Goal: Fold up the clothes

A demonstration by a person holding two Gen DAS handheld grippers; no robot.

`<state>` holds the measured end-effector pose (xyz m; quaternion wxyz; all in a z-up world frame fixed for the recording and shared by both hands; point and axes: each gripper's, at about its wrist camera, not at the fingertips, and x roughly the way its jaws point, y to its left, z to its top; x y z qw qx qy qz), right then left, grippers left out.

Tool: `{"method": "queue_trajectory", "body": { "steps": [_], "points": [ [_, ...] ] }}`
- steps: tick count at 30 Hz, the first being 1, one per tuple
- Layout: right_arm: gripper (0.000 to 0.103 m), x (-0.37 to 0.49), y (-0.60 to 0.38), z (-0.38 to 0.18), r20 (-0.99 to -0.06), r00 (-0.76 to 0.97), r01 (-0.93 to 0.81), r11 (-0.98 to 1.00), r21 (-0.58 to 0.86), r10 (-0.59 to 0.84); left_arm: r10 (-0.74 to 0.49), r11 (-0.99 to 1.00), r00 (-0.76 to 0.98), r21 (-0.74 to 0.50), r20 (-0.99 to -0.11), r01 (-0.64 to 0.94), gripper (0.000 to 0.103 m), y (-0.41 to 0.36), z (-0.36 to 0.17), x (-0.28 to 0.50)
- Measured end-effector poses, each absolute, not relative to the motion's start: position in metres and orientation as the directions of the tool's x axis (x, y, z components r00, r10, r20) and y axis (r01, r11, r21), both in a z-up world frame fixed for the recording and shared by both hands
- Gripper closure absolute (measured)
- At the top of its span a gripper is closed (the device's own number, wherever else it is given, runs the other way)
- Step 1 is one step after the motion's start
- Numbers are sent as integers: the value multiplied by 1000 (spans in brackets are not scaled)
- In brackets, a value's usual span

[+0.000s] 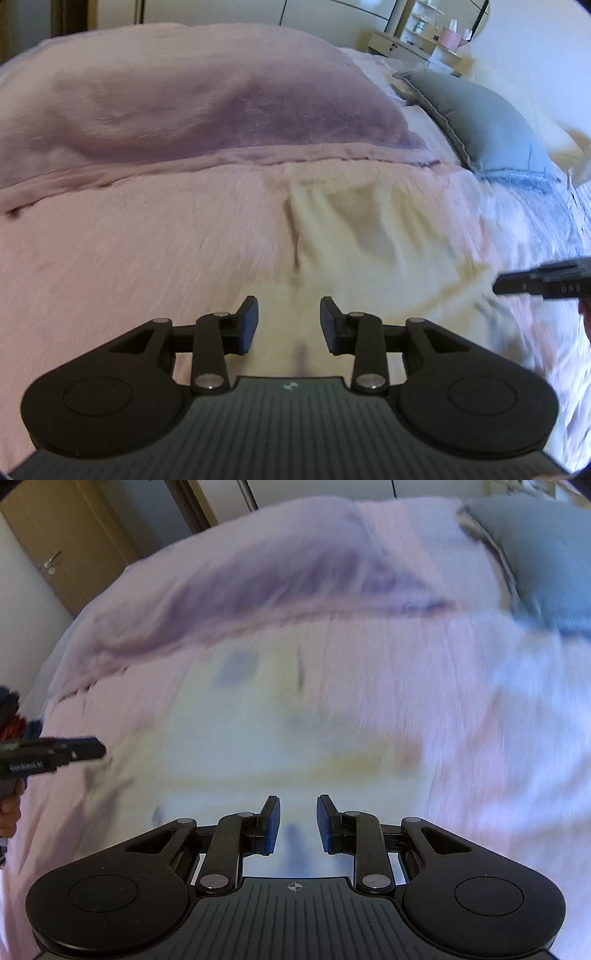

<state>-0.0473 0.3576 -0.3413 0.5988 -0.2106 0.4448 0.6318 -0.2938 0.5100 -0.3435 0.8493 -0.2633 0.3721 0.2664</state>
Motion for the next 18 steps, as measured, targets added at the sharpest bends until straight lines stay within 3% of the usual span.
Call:
{"method": "queue_trajectory", "body": {
  "steps": [11, 14, 15, 16, 18],
  "points": [
    [71, -2, 500, -379, -740, -372, -873, 61, 484, 561, 147, 582, 623, -442, -768, -682, 68, 601, -397, -213],
    [71, 2, 515, -392, -715, -418, -843, 54, 536, 561, 112, 565, 668, -506, -735, -652, 77, 609, -402, -209],
    [71, 2, 517, -392, -701, -441, -834, 34, 551, 561, 105, 571, 679, -515, -727, -639, 96, 610, -401, -209],
    [93, 1, 518, -392, -688, -460, -826, 14, 563, 561, 101, 580, 691, -522, -716, -626, 99, 610, -398, -210],
    [98, -1, 511, -383, -679, -447, -845, -26, 534, 583, 126, 607, 720, -521, -682, -600, 100, 601, -386, -222]
  ]
}}
